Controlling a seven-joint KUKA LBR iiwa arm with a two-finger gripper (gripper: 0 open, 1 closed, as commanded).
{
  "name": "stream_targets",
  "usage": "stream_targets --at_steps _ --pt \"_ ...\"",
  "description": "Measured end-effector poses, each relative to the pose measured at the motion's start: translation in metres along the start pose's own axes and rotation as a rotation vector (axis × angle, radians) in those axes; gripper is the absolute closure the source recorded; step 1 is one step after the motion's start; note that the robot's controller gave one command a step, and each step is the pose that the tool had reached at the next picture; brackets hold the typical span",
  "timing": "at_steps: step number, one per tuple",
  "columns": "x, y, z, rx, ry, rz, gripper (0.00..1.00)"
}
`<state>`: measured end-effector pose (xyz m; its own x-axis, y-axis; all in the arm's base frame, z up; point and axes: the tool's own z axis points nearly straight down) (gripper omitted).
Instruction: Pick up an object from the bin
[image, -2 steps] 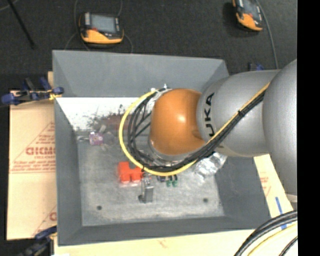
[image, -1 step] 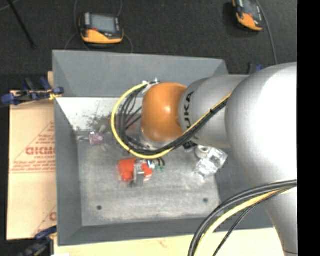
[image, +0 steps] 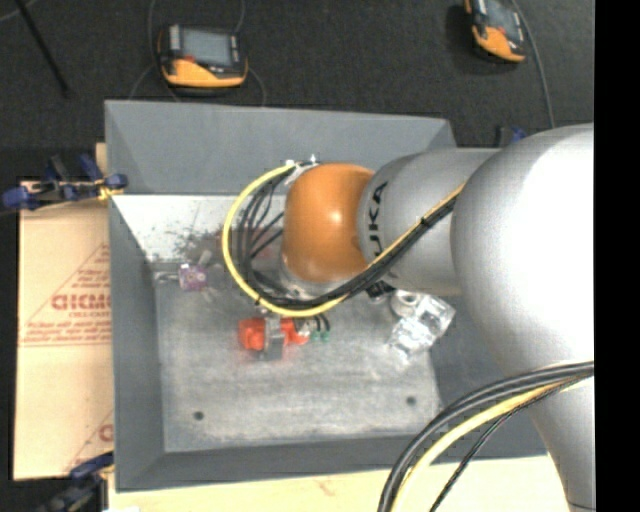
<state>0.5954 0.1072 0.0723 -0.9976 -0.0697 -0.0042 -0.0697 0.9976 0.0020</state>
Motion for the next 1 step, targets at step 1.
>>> stream_targets --at_steps 1 --pt "0.0059 -0.0176 -0.2550 0.003 -0.009 -0.154 1.00"
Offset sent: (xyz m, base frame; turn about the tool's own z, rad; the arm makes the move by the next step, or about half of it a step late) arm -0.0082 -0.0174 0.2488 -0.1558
